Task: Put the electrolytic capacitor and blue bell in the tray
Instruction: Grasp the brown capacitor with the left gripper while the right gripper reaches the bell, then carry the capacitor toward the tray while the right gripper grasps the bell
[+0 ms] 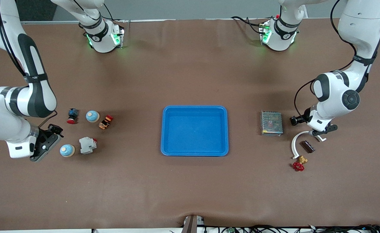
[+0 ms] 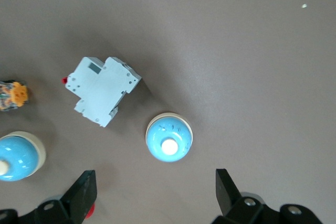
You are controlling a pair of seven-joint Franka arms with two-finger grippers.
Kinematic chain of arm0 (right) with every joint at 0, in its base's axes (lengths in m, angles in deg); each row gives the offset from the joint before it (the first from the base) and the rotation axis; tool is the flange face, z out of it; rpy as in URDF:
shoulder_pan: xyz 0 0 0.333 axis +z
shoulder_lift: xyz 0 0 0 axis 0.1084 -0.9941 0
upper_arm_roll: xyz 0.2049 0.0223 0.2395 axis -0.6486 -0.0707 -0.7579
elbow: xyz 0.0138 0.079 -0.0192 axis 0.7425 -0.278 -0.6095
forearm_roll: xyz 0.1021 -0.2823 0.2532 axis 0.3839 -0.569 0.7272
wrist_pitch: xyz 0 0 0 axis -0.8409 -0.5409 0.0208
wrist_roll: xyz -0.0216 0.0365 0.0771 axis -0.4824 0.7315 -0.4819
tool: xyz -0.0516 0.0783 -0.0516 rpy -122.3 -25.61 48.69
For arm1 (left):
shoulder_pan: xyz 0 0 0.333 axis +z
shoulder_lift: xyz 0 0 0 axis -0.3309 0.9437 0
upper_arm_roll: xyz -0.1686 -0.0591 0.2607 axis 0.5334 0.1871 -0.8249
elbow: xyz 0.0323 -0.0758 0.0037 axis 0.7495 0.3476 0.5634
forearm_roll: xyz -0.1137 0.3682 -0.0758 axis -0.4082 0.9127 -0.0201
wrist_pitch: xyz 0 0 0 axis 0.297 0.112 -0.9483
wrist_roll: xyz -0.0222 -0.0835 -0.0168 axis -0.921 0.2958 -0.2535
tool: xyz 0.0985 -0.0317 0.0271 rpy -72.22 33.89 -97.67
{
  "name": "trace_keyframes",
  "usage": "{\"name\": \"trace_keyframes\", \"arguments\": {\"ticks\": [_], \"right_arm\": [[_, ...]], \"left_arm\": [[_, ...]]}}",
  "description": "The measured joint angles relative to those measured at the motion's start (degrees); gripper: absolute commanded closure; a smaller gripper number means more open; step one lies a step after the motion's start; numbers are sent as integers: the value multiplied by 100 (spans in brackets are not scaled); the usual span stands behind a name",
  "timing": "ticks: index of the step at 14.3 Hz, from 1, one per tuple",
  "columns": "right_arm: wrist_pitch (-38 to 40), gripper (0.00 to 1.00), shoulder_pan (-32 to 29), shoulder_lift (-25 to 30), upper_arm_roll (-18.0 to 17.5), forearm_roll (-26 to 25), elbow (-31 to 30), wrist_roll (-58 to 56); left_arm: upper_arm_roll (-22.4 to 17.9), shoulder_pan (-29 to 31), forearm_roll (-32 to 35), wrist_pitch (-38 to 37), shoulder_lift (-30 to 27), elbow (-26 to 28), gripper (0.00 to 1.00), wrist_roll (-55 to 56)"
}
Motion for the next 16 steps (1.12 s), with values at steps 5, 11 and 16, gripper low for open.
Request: {"name": "trace_keyframes", "arguments": {"ticks": [5, 11, 16], "right_arm": [[-505, 0, 1, -433, -13, 0, 43, -124], [-657, 0, -25, -731, -6, 0, 124, -337], [-757, 0, -131, -875, -2, 0, 129, -552]], "left_arm": [[21, -11, -1, 16, 16, -38, 100, 0], [68, -20, -1, -100, -123, -282, 100, -11], [349, -31, -1, -802, -411, -673, 100, 149]]}}
